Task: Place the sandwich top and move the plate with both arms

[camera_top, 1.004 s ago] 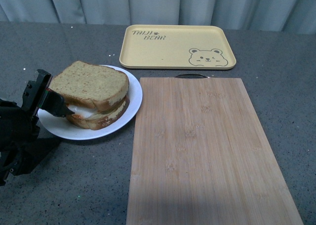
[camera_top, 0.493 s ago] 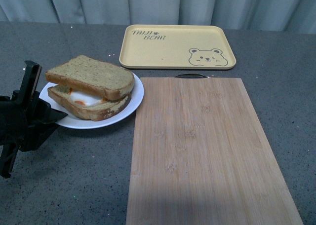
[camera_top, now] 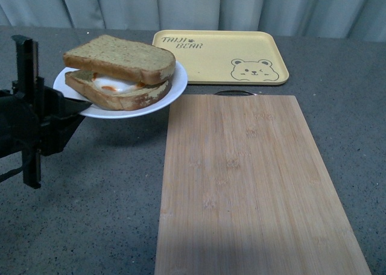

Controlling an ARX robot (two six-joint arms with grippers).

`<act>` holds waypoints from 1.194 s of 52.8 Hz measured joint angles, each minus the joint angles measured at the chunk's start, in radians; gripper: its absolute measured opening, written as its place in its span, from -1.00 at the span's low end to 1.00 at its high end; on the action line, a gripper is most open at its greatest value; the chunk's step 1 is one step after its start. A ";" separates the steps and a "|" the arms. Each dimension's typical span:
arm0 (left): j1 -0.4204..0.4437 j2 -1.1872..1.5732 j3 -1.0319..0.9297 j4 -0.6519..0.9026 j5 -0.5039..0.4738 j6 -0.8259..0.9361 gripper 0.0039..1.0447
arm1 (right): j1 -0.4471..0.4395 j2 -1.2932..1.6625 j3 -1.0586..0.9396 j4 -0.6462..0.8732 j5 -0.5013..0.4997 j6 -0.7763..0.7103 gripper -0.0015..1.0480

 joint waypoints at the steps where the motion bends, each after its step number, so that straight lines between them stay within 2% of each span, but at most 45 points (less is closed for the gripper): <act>1: -0.010 0.003 0.013 -0.011 -0.009 -0.003 -0.94 | 0.000 0.000 0.000 0.000 0.000 0.000 0.82; 9: -0.072 0.042 0.123 -0.075 -0.043 -0.022 -0.94 | 0.000 0.000 0.000 0.000 0.000 0.000 0.82; 14: -0.134 0.107 0.270 -0.162 -0.076 -0.034 -0.94 | 0.000 0.000 0.000 0.000 0.000 0.000 0.82; 27: -0.214 0.270 0.568 -0.338 -0.122 -0.056 -0.94 | 0.000 0.000 0.000 0.000 0.000 0.000 0.82; 46: -0.250 0.451 0.934 -0.488 -0.183 -0.101 -0.94 | 0.000 0.000 0.000 0.000 0.000 0.000 0.82; 63: -0.250 0.487 1.019 -0.579 -0.185 -0.095 -0.94 | 0.000 0.000 0.000 0.000 0.000 0.000 0.82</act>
